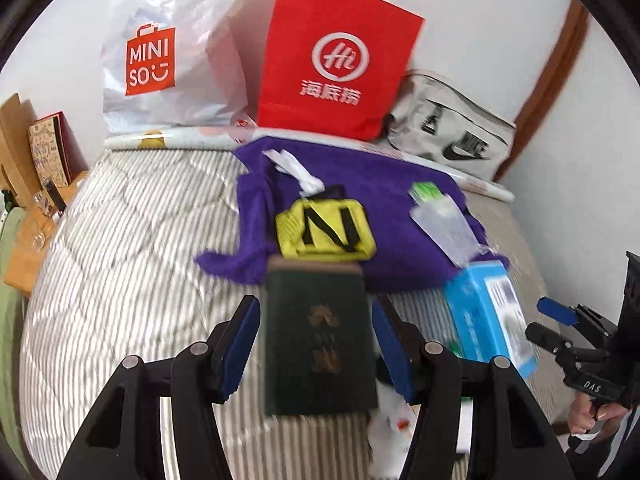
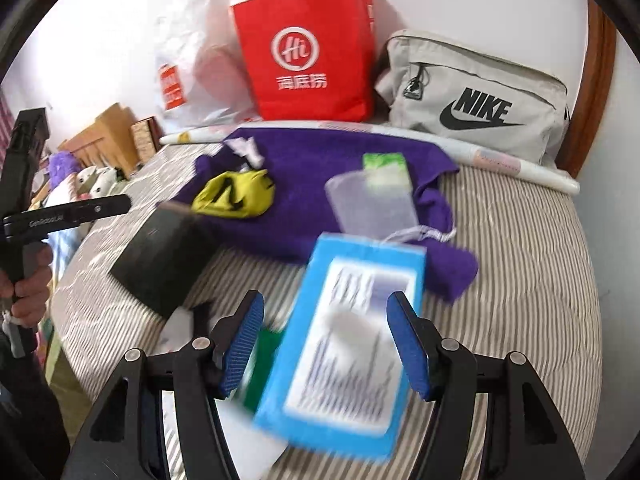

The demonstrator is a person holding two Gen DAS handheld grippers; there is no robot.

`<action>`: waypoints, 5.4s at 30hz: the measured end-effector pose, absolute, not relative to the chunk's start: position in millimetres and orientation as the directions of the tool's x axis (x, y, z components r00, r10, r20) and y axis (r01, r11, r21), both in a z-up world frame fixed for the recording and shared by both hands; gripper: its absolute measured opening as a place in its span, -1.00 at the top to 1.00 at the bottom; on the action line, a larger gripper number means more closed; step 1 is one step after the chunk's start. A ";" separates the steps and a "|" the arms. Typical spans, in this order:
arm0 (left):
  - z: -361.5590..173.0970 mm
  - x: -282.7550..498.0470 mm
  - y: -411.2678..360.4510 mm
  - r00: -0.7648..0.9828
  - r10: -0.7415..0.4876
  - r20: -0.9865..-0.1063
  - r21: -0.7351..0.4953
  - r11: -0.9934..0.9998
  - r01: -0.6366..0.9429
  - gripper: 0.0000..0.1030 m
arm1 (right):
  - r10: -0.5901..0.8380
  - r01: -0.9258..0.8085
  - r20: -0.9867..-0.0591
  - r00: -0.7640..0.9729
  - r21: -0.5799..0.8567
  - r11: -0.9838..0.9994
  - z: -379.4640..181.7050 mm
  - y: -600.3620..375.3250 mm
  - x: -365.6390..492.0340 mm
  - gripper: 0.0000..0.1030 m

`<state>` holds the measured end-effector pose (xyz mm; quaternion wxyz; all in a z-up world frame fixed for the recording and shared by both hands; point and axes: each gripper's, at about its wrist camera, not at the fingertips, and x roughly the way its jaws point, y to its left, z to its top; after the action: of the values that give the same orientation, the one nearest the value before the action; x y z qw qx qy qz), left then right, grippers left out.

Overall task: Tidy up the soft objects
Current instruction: 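Move both tools back toward the remaining items near the blue tissue box, then grasp the white glove with the left tool while the right tool grasps the white sponge block, then carry the glove and sponge block toward the purple towel with both tools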

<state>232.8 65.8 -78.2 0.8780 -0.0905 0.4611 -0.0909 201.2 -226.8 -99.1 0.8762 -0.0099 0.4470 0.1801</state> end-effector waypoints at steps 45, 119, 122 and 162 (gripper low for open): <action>-155.3 147.5 21.2 0.410 -0.411 -0.815 -0.335 0.910 0.246 -0.09 | 0.385 -0.318 -0.778 0.496 0.250 0.915 -150.9 -198.5 109.4 -0.63; -169.5 142.3 79.9 0.603 -0.056 -0.795 -0.018 0.997 0.069 0.20 | 0.213 -0.225 -0.819 0.533 0.106 0.969 -180.9 -242.9 90.8 -0.66; -165.9 141.1 84.5 0.596 -0.085 -0.799 -0.056 0.996 0.067 0.54 | 0.196 -0.229 -0.815 0.545 0.080 0.970 -181.5 -239.4 89.1 -0.64; -48.0 164.2 85.7 0.685 -0.234 -0.690 -0.240 0.967 0.089 0.73 | 0.294 -0.266 -0.699 0.652 0.153 0.952 -79.0 -258.8 140.7 -0.61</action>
<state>164.2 85.7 -48.0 0.9130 -0.0938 0.3869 -0.0886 140.7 -258.8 -79.0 0.9085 0.0183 0.3878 0.1542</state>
